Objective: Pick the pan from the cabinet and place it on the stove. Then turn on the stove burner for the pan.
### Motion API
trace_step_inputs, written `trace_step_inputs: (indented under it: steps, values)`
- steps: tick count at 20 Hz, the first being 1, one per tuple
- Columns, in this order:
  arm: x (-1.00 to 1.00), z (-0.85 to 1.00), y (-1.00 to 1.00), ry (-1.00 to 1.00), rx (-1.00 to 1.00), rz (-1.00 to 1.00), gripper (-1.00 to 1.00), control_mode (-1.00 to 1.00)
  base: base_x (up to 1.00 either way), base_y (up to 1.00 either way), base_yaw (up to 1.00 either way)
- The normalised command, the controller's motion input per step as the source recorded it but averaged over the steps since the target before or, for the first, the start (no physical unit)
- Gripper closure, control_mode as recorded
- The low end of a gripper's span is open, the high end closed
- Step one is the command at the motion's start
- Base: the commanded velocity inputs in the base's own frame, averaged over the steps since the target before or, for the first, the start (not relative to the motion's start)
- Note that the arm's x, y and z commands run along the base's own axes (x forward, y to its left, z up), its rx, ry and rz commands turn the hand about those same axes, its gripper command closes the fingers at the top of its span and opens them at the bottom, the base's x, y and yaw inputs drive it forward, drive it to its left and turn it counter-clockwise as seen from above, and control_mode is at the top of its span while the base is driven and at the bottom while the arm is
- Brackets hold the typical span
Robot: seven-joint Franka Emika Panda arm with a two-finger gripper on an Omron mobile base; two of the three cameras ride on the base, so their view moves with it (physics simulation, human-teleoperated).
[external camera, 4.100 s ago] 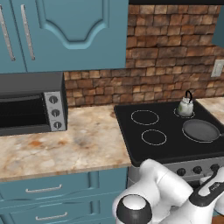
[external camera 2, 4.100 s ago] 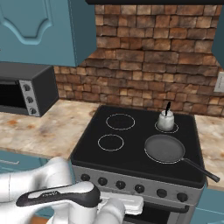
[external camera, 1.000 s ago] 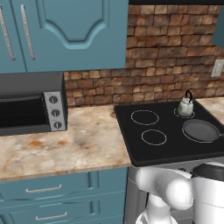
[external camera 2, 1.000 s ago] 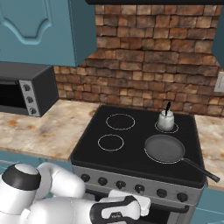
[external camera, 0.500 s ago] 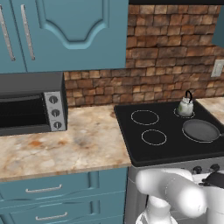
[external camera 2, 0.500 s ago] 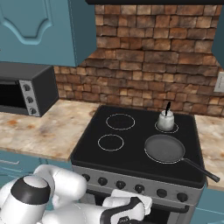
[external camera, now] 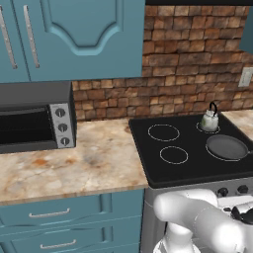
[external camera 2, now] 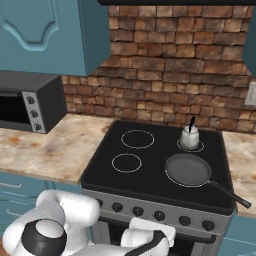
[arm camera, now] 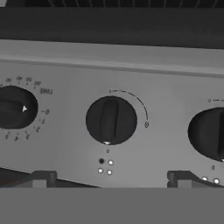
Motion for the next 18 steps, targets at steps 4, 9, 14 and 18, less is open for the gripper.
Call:
trace_step_inputs:
  steps: [4,9,14,18]
  values:
    - [0.14,-0.11,0.00,-0.01,0.00,0.00,-1.00,-1.00,0.00,0.00,0.00]
    - [0.14,-0.09,-0.03,-0.01,0.00,0.00,-1.00,-1.00,0.00,0.00,0.00]
    - [0.12,-0.11,-0.07,-0.02,0.00,0.00,-1.00,-1.00,0.00,0.00,0.00]
    - [0.08,-0.11,-0.12,-0.03,0.00,0.00,-1.00,-1.00,0.00,0.00,0.00]
